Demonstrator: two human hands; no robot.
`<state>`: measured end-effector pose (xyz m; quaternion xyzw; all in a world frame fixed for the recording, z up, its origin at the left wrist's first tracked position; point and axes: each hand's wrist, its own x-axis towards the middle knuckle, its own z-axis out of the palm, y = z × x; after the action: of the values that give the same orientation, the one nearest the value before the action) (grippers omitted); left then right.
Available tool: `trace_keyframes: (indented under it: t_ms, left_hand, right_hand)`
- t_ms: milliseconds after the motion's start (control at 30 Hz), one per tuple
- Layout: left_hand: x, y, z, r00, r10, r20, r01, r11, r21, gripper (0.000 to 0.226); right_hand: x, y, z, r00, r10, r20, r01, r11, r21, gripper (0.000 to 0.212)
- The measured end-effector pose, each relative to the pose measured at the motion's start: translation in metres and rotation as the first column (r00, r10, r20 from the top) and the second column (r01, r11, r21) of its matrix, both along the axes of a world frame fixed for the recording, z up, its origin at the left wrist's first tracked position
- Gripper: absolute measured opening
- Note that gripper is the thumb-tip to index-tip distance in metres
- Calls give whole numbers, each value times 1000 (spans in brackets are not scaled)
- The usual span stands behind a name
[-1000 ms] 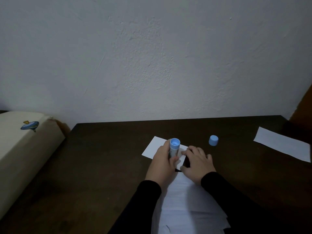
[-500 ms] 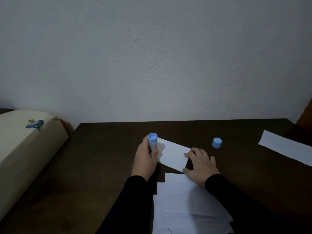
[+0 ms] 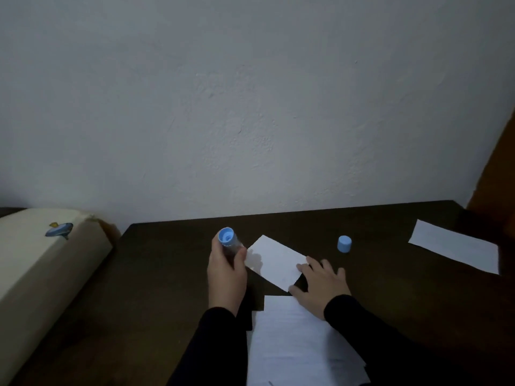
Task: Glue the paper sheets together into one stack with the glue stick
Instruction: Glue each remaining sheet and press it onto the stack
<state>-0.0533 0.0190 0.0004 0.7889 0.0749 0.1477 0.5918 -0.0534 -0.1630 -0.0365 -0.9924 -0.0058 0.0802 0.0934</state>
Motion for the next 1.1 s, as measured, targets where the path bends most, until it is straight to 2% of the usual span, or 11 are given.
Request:
trace_keyframes:
  t_ms: [167,267,433,533,733,867,1100]
  left_hand:
    - [-11,-5,11,994,-105,-2,105,994,-24,53]
    - [-10,-10,11,988,-154,-7,154,988,-13,49]
    - [-11,-25,2,974,-222,-48,220,975,-34,42]
    - [-12,-33,0,964,-261,-54,260,965,-39,36]
    - [-12,-36,-6,954,-289,-84,290,957,-7,38]
    - [-12,-36,-9,946,-305,-113,309,951,18,41]
    - [-10,-37,-12,928,-350,-127,362,928,90,40]
  right_hand:
    - [-17,-5,0,999,-45,14,44,998,38,58]
    - [-14,-12,7,999,-44,-19,46,994,99,56]
    - [-14,-9,9,997,-14,-81,22,995,93,53]
    - [-18,-4,7,999,5,-37,-1,991,130,51]
    - [-17,-4,6,992,71,107,-95,966,239,40]
    - [-14,-8,2,985,51,165,-87,972,218,42]
    - [-9,-5,-7,994,77,81,-89,984,153,46]
